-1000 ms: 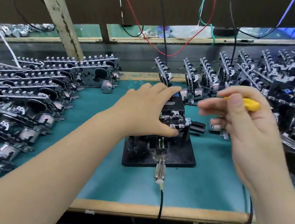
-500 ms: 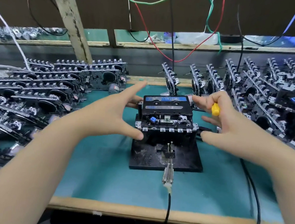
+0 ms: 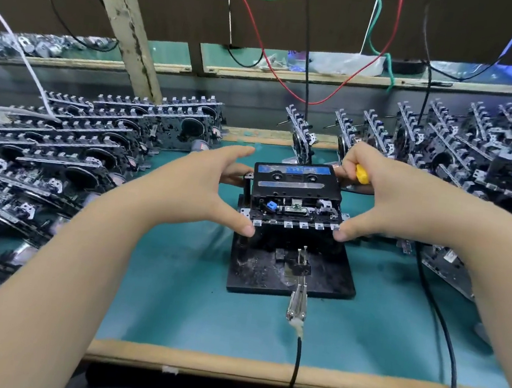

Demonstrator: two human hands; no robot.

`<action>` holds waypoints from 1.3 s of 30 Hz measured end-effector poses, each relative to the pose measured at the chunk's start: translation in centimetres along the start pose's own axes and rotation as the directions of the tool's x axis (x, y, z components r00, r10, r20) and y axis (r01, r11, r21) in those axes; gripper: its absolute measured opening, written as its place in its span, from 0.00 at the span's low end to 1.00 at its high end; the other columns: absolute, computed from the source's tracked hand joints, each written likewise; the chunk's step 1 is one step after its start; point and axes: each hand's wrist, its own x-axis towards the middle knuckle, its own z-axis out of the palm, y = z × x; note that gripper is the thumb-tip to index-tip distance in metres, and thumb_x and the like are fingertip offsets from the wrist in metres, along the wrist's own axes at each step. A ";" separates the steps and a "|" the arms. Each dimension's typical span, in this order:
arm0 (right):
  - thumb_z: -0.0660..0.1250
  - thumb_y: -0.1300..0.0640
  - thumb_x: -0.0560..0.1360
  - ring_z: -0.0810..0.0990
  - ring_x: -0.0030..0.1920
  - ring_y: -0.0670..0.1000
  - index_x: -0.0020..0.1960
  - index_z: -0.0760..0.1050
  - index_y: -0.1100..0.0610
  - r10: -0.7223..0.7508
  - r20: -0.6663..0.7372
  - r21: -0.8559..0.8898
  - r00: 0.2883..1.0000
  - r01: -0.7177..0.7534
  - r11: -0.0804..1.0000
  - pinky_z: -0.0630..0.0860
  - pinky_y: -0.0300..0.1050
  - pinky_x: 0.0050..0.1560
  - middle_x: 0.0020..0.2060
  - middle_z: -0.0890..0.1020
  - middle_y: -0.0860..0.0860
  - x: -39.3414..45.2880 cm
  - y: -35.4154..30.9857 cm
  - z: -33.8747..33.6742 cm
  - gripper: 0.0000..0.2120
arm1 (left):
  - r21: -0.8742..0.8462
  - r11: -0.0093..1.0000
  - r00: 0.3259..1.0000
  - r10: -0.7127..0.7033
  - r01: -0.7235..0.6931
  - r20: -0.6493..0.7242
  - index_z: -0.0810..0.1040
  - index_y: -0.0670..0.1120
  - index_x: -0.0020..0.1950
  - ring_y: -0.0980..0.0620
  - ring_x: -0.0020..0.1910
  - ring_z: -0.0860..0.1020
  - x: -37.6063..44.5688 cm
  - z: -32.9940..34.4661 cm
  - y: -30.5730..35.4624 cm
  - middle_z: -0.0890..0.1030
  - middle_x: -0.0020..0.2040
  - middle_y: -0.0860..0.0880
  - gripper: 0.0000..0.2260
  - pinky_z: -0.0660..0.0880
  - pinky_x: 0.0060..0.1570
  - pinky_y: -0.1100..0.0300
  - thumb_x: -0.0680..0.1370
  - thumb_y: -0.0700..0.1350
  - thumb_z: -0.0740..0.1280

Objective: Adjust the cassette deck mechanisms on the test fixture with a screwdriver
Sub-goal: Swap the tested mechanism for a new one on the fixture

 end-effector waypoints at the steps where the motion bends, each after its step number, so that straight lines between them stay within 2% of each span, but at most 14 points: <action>1: 0.84 0.47 0.58 0.76 0.59 0.50 0.46 0.61 0.44 0.007 0.001 0.012 1.000 -0.007 1.000 0.72 0.42 0.49 0.61 0.76 0.44 -0.1 0.1 0.0 0.32 | 0.022 1.000 1.000 0.003 -0.002 -0.007 0.56 0.63 0.79 0.87 0.51 0.63 -0.2 0.1 0.0 0.69 0.64 0.72 0.57 0.62 0.62 0.70 0.54 0.64 0.79; 4: 0.84 0.47 0.60 0.76 0.55 0.46 0.45 0.61 0.43 0.018 0.011 0.015 1.000 -0.018 1.000 0.69 0.39 0.43 0.61 0.76 0.41 -0.1 0.2 0.1 0.32 | 0.140 0.981 0.986 0.148 -0.136 -0.079 0.55 0.66 0.79 0.84 0.66 0.53 -1.2 1.2 -0.1 0.58 0.71 0.76 0.50 0.54 0.68 0.73 0.63 0.62 0.79; 7: 0.83 0.47 0.61 0.74 0.53 0.36 0.45 0.60 0.42 0.031 0.005 0.030 1.000 -0.031 0.999 0.65 0.35 0.37 0.60 0.74 0.36 -0.3 0.4 0.4 0.31 | 0.137 0.948 0.932 0.309 -0.287 -0.188 0.64 0.69 0.71 0.62 0.80 0.49 -2.4 4.2 0.2 0.48 0.81 0.63 0.40 0.54 0.73 0.59 0.63 0.63 0.79; 10: 0.83 0.48 0.63 0.76 0.58 0.46 0.45 0.60 0.42 0.035 -0.018 0.089 0.999 -0.033 0.996 0.67 0.32 0.32 0.65 0.74 0.37 -0.6 0.6 0.6 0.30 | 0.010 0.959 0.906 0.270 -0.282 -0.325 0.66 0.67 0.66 0.57 0.81 0.47 -2.7 8.0 1.1 0.45 0.81 0.60 0.39 0.59 0.75 0.50 0.59 0.61 0.81; 12: 0.82 0.50 0.65 0.76 0.57 0.41 0.45 0.60 0.41 0.029 -0.035 0.132 0.999 -0.024 0.991 0.69 0.28 0.27 0.66 0.73 0.35 -0.9 0.6 0.9 0.29 | -0.085 0.956 0.882 0.221 -0.279 -0.416 0.67 0.67 0.63 0.59 0.80 0.46 -2.4 9.6 1.4 0.46 0.81 0.58 0.38 0.59 0.73 0.58 0.60 0.56 0.84; 16: 0.81 0.50 0.67 0.69 0.53 0.22 0.45 0.59 0.41 0.022 -0.062 0.215 0.998 -0.008 0.977 0.67 0.30 0.47 0.66 0.71 0.31 -1.6 0.6 1.6 0.28 | -0.239 0.933 0.850 0.115 -0.271 -0.514 0.74 0.66 0.55 0.70 0.76 0.52 -1.5 10.4 1.5 0.53 0.81 0.58 0.29 0.56 0.63 0.79 0.64 0.46 0.83; 19: 0.78 0.55 0.69 0.66 0.51 0.16 0.47 0.58 0.42 -0.016 -0.116 0.201 0.993 0.039 0.979 0.64 0.22 0.48 0.71 0.70 0.32 -2.6 0.5 2.2 0.28 | -0.273 0.916 0.831 0.103 -0.293 -0.546 0.74 0.68 0.53 0.69 0.76 0.55 -1.4 10.8 1.8 0.58 0.80 0.57 0.27 0.56 0.61 0.82 0.63 0.46 0.80; 21: 0.73 0.61 0.71 0.66 0.58 0.21 0.49 0.57 0.43 -0.045 -0.192 0.231 0.980 0.089 0.969 0.64 0.25 0.56 0.72 0.69 0.33 -3.6 0.3 2.9 0.26 | -0.275 0.913 0.826 0.105 -0.301 -0.553 0.74 0.69 0.53 0.67 0.77 0.57 -1.5 10.8 2.0 0.58 0.79 0.59 0.27 0.58 0.64 0.79 0.63 0.46 0.80; 24: 0.66 0.69 0.73 0.69 0.71 0.40 0.53 0.58 0.48 -0.036 -0.381 0.385 0.924 0.194 0.903 0.65 0.46 0.70 0.69 0.74 0.39 -4.7 -0.4 4.7 0.23 | -0.285 0.909 0.815 0.093 -0.304 -0.572 0.74 0.70 0.52 0.66 0.76 0.61 -1.3 10.8 2.0 0.57 0.80 0.61 0.27 0.62 0.66 0.70 0.63 0.47 0.80; 29: 0.65 0.69 0.71 0.73 0.68 0.53 0.54 0.61 0.44 -0.019 -0.610 0.383 0.792 0.316 0.868 0.66 0.35 0.64 0.65 0.76 0.45 -4.8 -0.7 9.5 0.24 | -0.261 0.906 0.789 0.118 -0.335 -0.603 0.76 0.66 0.57 0.65 0.75 0.63 -1.4 12.1 1.1 0.56 0.78 0.68 0.26 0.66 0.65 0.66 0.61 0.55 0.79; 32: 0.68 0.70 0.60 0.78 0.60 0.50 0.48 0.67 0.45 -0.059 -0.675 0.286 0.735 0.335 0.898 0.72 0.45 0.59 0.60 0.80 0.41 -2.8 0.6 10.6 0.26 | -0.275 0.918 0.880 0.138 -0.286 -0.455 0.66 0.79 0.63 0.63 0.77 0.59 -0.4 10.6 -0.3 0.54 0.73 0.77 0.33 0.66 0.69 0.65 0.64 0.63 0.79; 34: 0.69 0.71 0.55 0.79 0.57 0.38 0.37 0.74 0.39 -0.007 -0.614 0.365 0.789 0.292 0.884 0.74 0.39 0.59 0.52 0.83 0.34 -2.1 1.4 10.2 0.27 | -0.296 0.929 0.920 0.098 -0.221 -0.380 0.55 0.88 0.59 0.68 0.76 0.51 -0.9 10.0 -0.5 0.48 0.69 0.81 0.36 0.58 0.70 0.74 0.65 0.68 0.77; 36: 0.69 0.64 0.55 0.78 0.58 0.38 0.40 0.72 0.38 -0.037 -0.596 0.346 0.802 0.298 0.890 0.72 0.35 0.61 0.53 0.84 0.36 -2.2 1.3 10.3 0.23 | -0.324 0.906 0.921 0.150 -0.274 -0.360 0.64 0.83 0.60 0.67 0.76 0.55 -0.1 9.9 -0.3 0.50 0.70 0.81 0.33 0.61 0.73 0.65 0.64 0.63 0.79; 39: 0.67 0.67 0.63 0.75 0.63 0.45 0.49 0.61 0.39 -0.029 -0.655 0.330 0.755 0.321 0.888 0.68 0.35 0.59 0.63 0.78 0.43 -3.3 0.7 11.0 0.28 | -0.290 0.907 0.808 0.084 -0.304 -0.583 0.78 0.65 0.59 0.59 0.73 0.69 -0.4 11.6 0.7 0.57 0.77 0.70 0.28 0.73 0.67 0.46 0.61 0.54 0.79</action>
